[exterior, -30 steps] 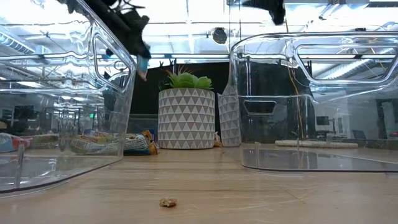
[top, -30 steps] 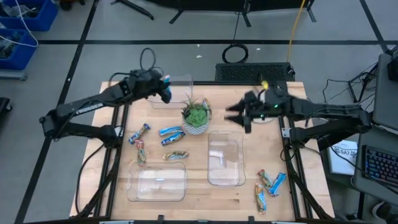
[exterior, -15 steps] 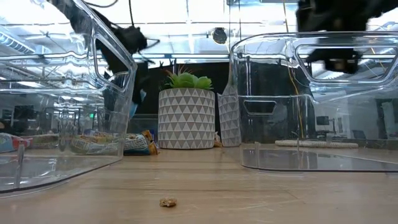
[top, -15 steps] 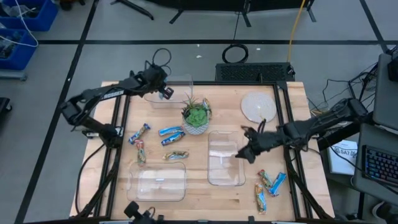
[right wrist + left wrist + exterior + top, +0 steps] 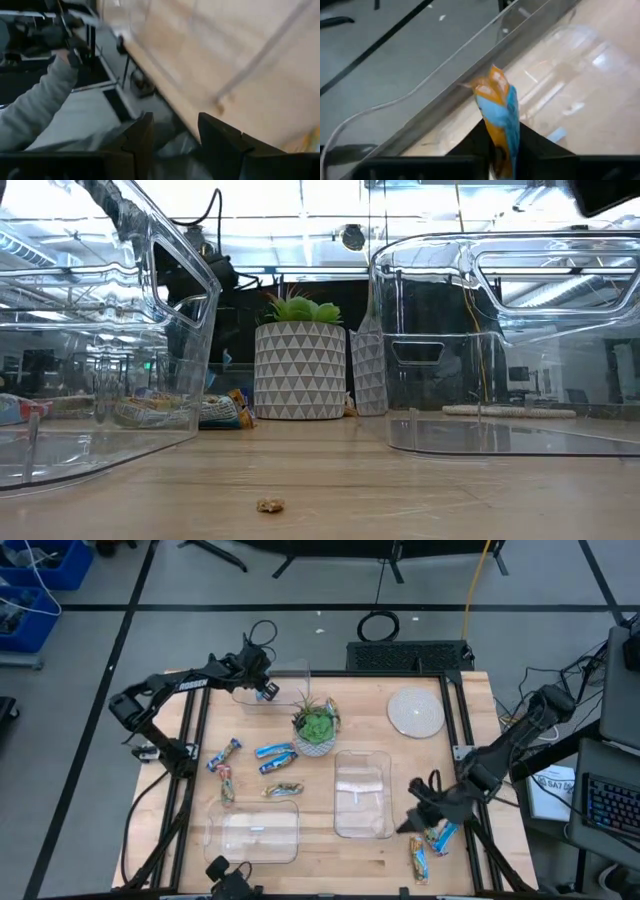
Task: Pick and place Granola Bars by type
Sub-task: Put the yellow granola bar into the top transparent bin, then put the bottom yellow granola bar into the top transparent bin
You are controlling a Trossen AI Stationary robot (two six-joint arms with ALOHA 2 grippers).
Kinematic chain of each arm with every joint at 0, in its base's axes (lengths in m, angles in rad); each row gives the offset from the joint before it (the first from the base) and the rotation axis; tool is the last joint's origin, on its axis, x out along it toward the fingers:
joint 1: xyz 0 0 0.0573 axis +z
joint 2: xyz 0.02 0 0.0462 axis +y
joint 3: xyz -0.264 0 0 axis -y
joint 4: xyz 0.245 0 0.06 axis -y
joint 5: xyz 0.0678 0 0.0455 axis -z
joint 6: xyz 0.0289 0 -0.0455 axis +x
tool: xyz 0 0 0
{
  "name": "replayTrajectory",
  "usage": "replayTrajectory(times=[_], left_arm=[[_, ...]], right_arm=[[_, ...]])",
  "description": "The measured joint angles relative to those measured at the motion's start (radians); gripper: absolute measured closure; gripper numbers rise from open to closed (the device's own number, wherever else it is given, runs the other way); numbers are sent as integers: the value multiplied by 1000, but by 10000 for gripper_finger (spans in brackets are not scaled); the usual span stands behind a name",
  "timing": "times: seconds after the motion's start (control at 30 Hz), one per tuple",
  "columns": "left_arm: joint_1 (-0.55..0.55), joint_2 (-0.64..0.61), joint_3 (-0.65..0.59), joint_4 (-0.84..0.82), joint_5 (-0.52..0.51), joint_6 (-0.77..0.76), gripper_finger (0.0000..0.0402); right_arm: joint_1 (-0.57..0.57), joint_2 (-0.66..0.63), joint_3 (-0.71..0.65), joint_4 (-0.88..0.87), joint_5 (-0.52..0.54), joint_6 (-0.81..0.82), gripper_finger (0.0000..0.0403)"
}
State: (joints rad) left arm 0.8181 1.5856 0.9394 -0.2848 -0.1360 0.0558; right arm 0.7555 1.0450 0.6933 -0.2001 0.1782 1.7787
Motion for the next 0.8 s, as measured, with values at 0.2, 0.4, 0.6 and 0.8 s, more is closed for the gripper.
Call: replayTrajectory(times=[0.2, 0.4, 0.6, 0.8], left_arm=[[-2, -24, 1, -4, 102, 4, 213], [-22, -29, 1, -59, 108, -35, 143], [-65, -29, 1, -54, 110, -41, 113], [-83, -35, 1, -52, 110, -65, 107]], right_arm=[[91, 84, 0, 2, -140, 250, 257], [97, 144, 0, -10, -234, 337, 237], [93, 230, 0, -104, -293, 396, 221], [76, 336, 0, -89, -312, 378, 228]])
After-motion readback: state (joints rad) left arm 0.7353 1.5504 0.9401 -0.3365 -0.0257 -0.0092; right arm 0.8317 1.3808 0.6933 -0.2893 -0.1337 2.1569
